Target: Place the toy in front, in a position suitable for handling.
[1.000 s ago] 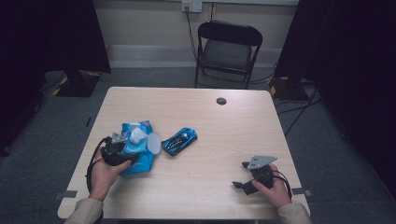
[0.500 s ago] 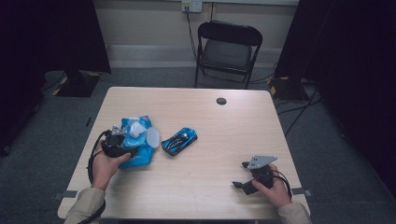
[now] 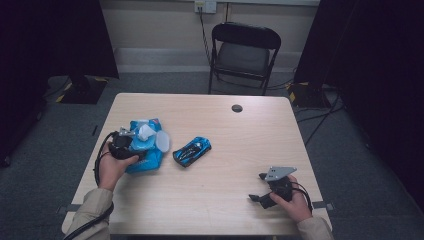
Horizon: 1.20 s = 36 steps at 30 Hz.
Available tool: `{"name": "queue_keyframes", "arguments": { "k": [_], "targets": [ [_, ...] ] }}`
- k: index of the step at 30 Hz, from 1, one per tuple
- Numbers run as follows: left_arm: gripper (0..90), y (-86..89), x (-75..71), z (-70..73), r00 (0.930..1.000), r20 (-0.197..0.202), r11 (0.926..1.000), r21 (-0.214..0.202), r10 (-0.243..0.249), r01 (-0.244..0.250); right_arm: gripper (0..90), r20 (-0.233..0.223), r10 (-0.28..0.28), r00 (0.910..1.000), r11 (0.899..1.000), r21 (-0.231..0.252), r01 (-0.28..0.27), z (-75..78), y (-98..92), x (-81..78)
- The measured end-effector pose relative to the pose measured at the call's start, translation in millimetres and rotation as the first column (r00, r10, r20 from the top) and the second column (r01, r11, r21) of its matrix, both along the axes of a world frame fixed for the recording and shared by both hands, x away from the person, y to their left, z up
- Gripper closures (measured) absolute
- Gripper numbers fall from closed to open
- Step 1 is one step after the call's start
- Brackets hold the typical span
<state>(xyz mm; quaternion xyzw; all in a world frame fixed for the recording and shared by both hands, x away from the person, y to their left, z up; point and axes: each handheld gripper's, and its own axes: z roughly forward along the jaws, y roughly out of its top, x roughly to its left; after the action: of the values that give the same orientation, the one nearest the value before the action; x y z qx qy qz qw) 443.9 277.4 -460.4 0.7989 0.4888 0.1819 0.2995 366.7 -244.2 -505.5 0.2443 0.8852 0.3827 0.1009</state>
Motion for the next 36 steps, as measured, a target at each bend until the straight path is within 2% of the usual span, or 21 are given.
{"name": "queue_keyframes", "arguments": {
  "k": [5,8,10,11,13,15,22,27,31,36],
  "targets": [
    [34.9,-0.1,-1.5,-0.5,0.9999,0.007,1.0000,-0.006,0.008,-0.008,9.2,0.000,0.002,1.0000,1.000,0.000,-0.002,0.0,0.0,0.3],
    [31.2,1.6,-4.7,-1.9,0.9996,0.019,0.9996,-0.019,0.020,-0.019,9.1,-0.001,0.003,1.0000,1.000,-0.001,-0.003,-0.1,0.1,0.6],
    [28.1,3.0,-7.4,-2.3,0.9990,0.006,0.9982,-0.039,0.045,-0.045,9.1,0.000,0.003,1.0000,1.000,-0.001,-0.003,-0.1,0.2,0.7],
    [25.0,3.7,-8.7,-2.3,0.9989,0.004,0.9981,-0.040,0.048,-0.048,9.1,0.000,0.003,1.0000,1.000,-0.002,-0.003,-0.1,0.2,0.6],
    [24.9,4.2,-12.3,-0.2,0.9990,-0.003,0.9980,-0.044,0.045,-0.046,9.1,0.000,0.003,1.0000,1.000,-0.001,-0.003,-0.1,0.2,0.6],
    [23.8,3.1,-16.7,3.9,0.9995,0.005,0.9990,-0.032,0.031,-0.031,9.1,0.000,0.003,1.0000,1.000,-0.001,-0.003,-0.1,0.2,0.6],
    [18.3,-2.4,-32.2,21.3,0.9999,0.011,0.9993,-0.037,-0.002,0.003,9.1,0.000,0.003,1.0000,1.000,-0.001,-0.003,-0.1,0.2,0.7],
    [19.2,-8.6,-42.0,33.1,0.9988,0.023,0.9969,-0.065,-0.042,0.044,9.1,0.000,0.003,1.0000,1.000,-0.002,-0.003,0.0,0.2,0.6],
    [19.2,-19.3,-44.3,40.8,0.9970,0.028,0.9929,-0.092,-0.072,0.075,9.1,0.000,0.003,1.0000,1.000,-0.001,-0.003,-0.1,0.2,0.7],
    [19.3,-35.0,-41.6,48.0,0.9933,0.040,0.9880,-0.106,-0.109,0.112,9.1,0.000,0.003,1.0000,1.000,-0.002,-0.003,-0.1,0.2,0.6]
  ]
}}
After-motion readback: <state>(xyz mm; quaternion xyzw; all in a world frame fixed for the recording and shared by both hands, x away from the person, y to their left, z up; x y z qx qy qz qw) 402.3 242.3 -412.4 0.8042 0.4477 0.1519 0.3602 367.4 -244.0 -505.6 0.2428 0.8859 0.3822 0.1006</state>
